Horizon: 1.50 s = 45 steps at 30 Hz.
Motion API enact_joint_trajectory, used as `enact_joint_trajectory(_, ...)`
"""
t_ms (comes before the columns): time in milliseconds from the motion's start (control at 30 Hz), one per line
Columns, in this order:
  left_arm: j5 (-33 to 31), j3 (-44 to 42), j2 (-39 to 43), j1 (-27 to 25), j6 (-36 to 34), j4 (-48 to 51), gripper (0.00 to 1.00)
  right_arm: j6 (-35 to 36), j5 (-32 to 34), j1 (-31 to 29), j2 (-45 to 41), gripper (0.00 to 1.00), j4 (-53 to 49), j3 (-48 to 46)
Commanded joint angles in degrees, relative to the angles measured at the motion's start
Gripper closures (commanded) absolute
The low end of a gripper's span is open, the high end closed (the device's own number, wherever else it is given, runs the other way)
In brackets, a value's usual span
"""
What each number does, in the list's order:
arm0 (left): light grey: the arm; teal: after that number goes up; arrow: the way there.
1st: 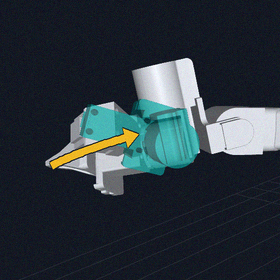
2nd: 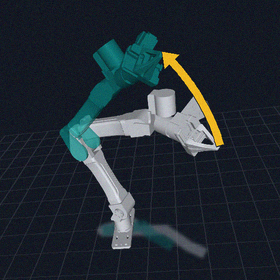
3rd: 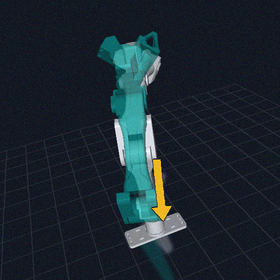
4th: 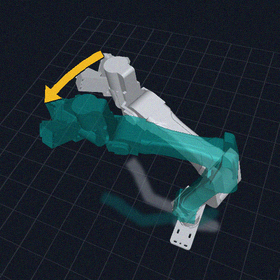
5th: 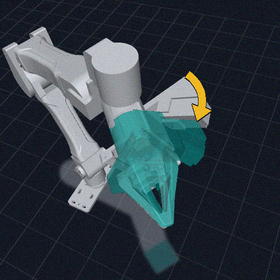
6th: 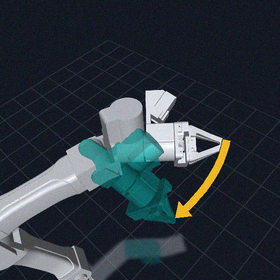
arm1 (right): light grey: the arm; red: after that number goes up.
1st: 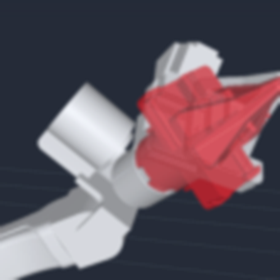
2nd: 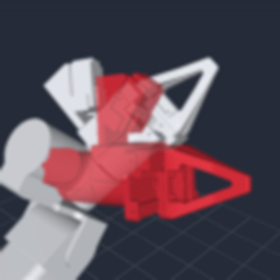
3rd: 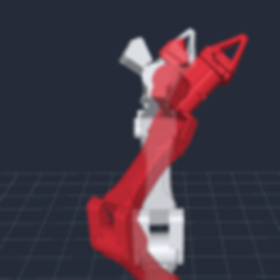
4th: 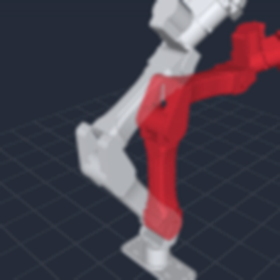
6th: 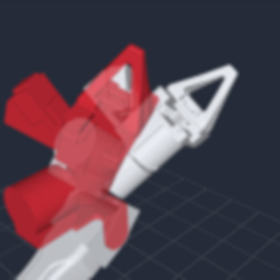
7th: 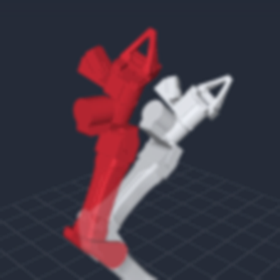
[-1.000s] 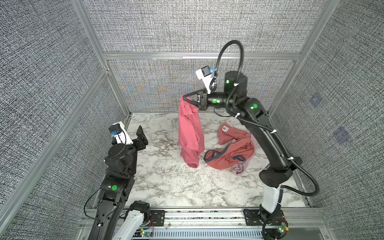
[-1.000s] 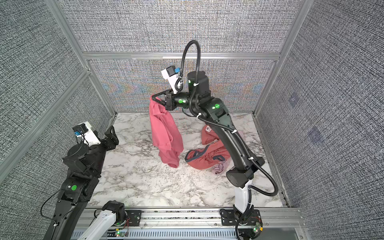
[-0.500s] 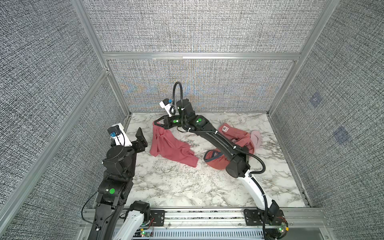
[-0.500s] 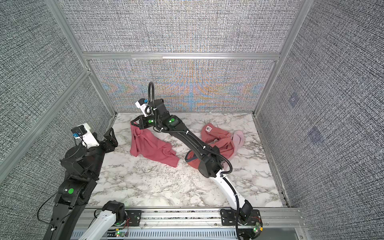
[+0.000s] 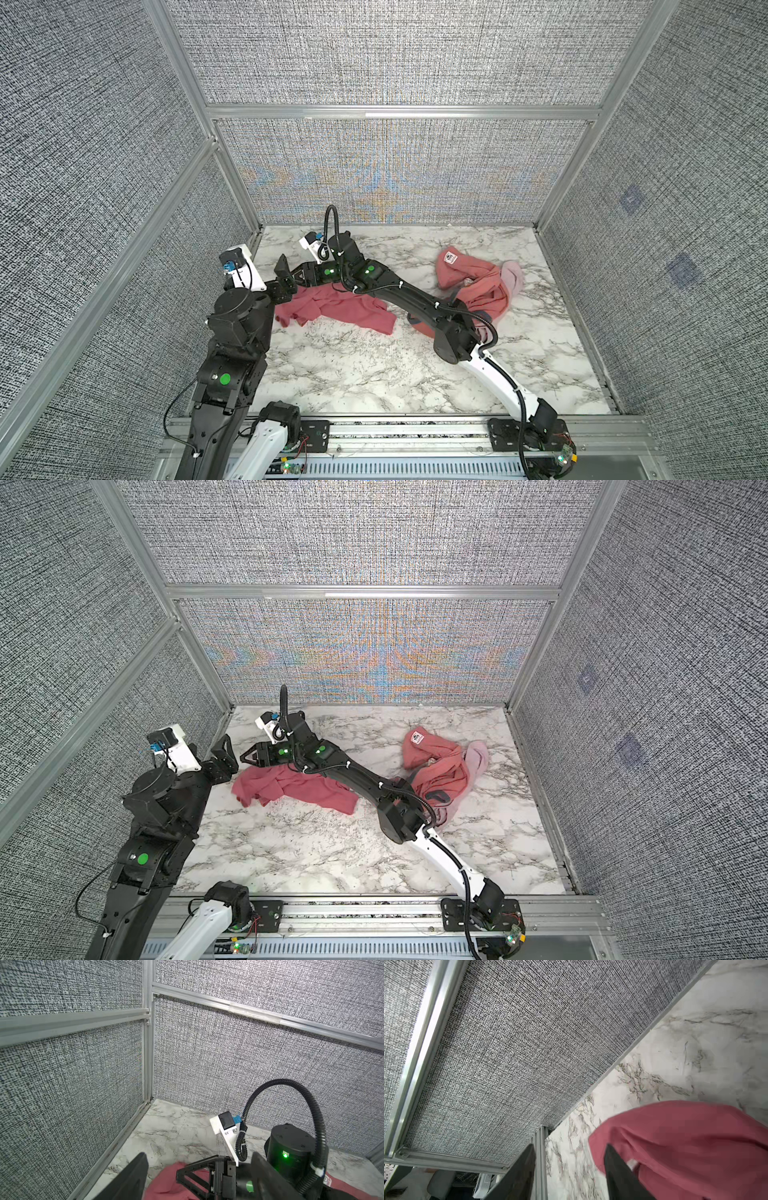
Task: Pick out a specific cloth from the pile
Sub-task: 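Lower the shirt onto the table beside the pile and open the right gripper, then move the right gripper back to the pile while the left gripper reaches the shirt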
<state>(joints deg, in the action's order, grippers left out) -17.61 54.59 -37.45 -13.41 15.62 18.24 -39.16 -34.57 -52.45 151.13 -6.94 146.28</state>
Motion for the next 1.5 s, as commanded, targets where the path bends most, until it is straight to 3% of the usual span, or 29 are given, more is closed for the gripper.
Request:
enact_joint_trajectory(0,2.7,-0.3,-0.6,0.0,1.7,-0.5,0.21,3.0,1.1,0.8,-5.1,0.46,3.1,-6.2)
enact_joint_trajectory(200,10.5,-0.8,-4.7,0.0,5.2,-1.6,0.23,3.5,3.9,4.6,-22.2,0.46,17.8,-36.4)
enact_joint_trajectory(400,17.7,-7.7,-10.1,-0.5,7.0,-8.9,0.27,8.6,12.4,8.7,-39.1,0.46,21.6,-60.7)
enact_joint_trajectory(667,14.3,-16.2,-14.9,-6.6,9.0,-17.5,0.30,19.1,28.7,10.1,-60.9,0.45,19.2,-85.4)
enact_joint_trajectory(967,7.6,-14.2,-26.3,-18.2,8.7,-19.1,0.35,20.3,34.2,14.6,-75.5,0.45,17.4,-98.0)
enact_joint_trajectory(1300,5.8,-10.9,-36.4,-25.2,8.8,-18.8,0.35,19.8,37.1,21.8,-90.8,0.45,10.5,-105.7)
enact_joint_trajectory(1467,5.2,-11.2,-38.6,-27.5,8.1,-19.3,0.36,17.4,34.8,25.5,-92.2,0.45,8.9,-105.9)
